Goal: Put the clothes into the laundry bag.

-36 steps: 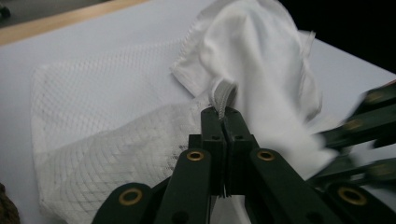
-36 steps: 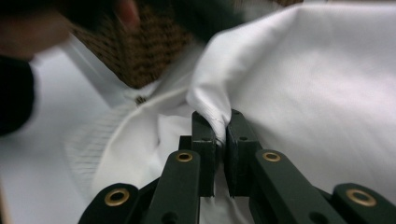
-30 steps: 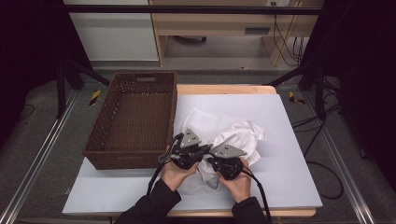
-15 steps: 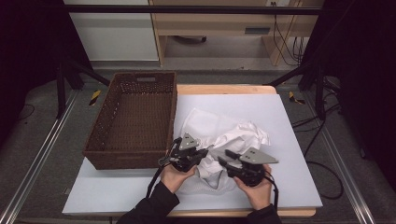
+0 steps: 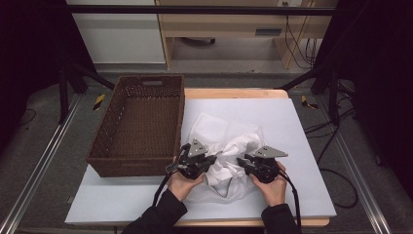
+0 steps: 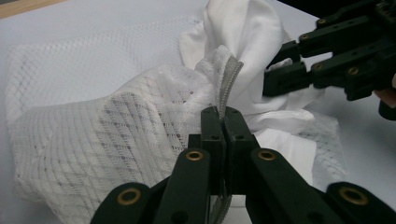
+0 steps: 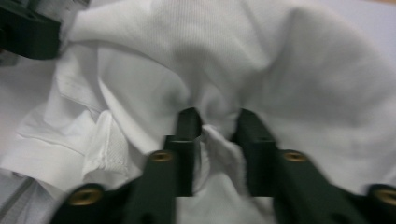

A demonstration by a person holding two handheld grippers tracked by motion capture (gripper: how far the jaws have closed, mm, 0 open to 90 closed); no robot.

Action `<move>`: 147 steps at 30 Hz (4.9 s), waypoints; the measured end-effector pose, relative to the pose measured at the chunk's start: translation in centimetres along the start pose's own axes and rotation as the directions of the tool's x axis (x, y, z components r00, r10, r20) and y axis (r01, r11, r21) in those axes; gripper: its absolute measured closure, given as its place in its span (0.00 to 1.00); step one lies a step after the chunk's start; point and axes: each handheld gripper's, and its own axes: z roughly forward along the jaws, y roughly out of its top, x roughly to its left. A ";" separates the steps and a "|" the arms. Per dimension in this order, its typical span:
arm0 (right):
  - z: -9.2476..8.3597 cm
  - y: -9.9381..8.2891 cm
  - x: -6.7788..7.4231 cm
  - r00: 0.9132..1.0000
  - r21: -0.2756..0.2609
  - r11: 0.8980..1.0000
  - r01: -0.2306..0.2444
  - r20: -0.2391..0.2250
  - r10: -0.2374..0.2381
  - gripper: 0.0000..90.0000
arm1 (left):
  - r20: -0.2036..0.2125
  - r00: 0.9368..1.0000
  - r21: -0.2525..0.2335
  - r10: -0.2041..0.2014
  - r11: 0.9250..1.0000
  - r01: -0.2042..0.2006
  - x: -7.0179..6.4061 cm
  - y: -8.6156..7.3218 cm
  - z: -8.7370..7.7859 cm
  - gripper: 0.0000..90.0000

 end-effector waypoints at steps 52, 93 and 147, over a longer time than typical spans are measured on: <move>-1.9 0.9 0.7 0.994 -0.069 0.997 -0.029 -0.104 0.022 0.90 | 0.012 1.000 -0.001 -0.017 1.000 0.017 0.0 -0.2 -0.1 0.98; -2.4 -1.2 0.9 0.999 0.036 0.999 -0.018 -0.038 0.019 0.99 | -0.001 1.000 -0.025 0.008 1.000 -0.008 -0.3 -0.9 0.0 0.98; 1.8 -1.3 3.4 0.994 0.044 0.999 -0.012 -0.109 0.017 0.98 | 0.011 1.000 -0.039 -0.006 0.999 0.006 -0.1 -1.1 0.3 0.97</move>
